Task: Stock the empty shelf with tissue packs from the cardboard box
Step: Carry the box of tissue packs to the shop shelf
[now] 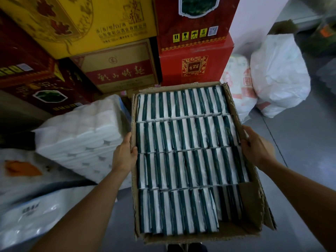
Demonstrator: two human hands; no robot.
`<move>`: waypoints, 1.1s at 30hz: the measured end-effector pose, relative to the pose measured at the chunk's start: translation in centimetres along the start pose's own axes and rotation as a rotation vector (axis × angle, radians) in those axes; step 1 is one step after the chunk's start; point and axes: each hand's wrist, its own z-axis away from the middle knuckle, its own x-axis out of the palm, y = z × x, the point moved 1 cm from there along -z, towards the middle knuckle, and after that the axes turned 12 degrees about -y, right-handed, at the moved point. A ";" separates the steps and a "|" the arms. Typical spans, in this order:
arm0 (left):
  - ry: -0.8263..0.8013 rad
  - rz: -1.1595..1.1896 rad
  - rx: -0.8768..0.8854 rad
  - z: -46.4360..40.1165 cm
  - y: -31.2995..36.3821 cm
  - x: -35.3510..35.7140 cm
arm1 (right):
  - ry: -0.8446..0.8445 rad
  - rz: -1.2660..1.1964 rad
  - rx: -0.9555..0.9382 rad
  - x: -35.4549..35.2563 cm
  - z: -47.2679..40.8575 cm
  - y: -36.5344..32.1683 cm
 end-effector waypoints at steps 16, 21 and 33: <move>0.124 0.045 0.082 15.4 1.9 -13.1 | 0.077 -0.012 -0.103 -11.8 12.8 -7.5; 0.165 0.058 0.075 18.3 1.9 -16.5 | 0.078 -0.018 -0.165 -14.3 14.4 -11.1; 0.525 0.189 -0.211 31.6 -0.5 -19.4 | 0.012 0.154 -0.654 -18.0 13.6 -22.5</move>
